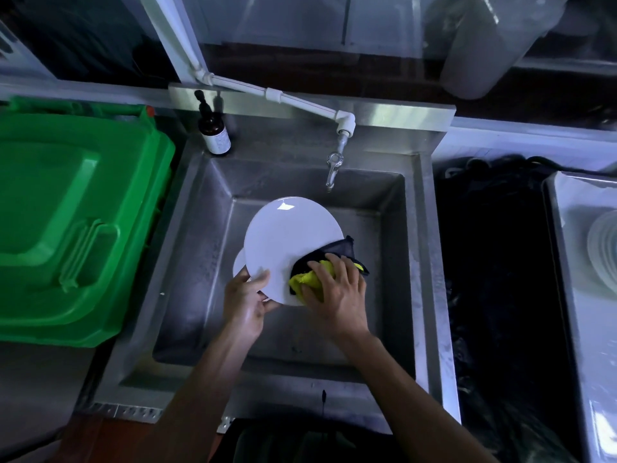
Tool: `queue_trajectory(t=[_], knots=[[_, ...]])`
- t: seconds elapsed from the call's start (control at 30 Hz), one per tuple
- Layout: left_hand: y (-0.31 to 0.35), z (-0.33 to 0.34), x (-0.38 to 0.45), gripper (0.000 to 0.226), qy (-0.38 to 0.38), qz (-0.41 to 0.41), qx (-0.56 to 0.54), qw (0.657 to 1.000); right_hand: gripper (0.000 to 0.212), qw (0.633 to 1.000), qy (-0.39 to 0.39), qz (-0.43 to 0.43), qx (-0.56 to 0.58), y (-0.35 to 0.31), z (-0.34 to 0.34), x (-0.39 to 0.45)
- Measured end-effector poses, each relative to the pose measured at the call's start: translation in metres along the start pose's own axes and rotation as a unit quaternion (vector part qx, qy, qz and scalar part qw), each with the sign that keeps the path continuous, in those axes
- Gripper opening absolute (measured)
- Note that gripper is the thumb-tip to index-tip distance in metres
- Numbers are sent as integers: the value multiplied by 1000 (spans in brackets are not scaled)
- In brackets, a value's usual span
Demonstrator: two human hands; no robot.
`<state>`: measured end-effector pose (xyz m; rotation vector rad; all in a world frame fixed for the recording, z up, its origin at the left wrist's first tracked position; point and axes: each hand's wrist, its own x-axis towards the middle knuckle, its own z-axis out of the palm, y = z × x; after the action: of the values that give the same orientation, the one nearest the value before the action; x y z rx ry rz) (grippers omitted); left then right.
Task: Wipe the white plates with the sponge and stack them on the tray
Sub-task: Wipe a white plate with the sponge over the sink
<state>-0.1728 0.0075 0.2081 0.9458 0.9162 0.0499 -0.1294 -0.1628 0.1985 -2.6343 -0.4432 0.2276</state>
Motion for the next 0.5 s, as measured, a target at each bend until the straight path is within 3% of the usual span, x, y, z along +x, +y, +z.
queue_trajectory(t=[0.3, 0.5], knots=[[11, -38, -1, 31, -63, -7, 99, 993, 48, 996, 21, 87, 30, -20, -3, 24], [26, -62, -2, 36, -101, -7, 138, 985, 47, 996, 42, 78, 32, -49, 0, 39]])
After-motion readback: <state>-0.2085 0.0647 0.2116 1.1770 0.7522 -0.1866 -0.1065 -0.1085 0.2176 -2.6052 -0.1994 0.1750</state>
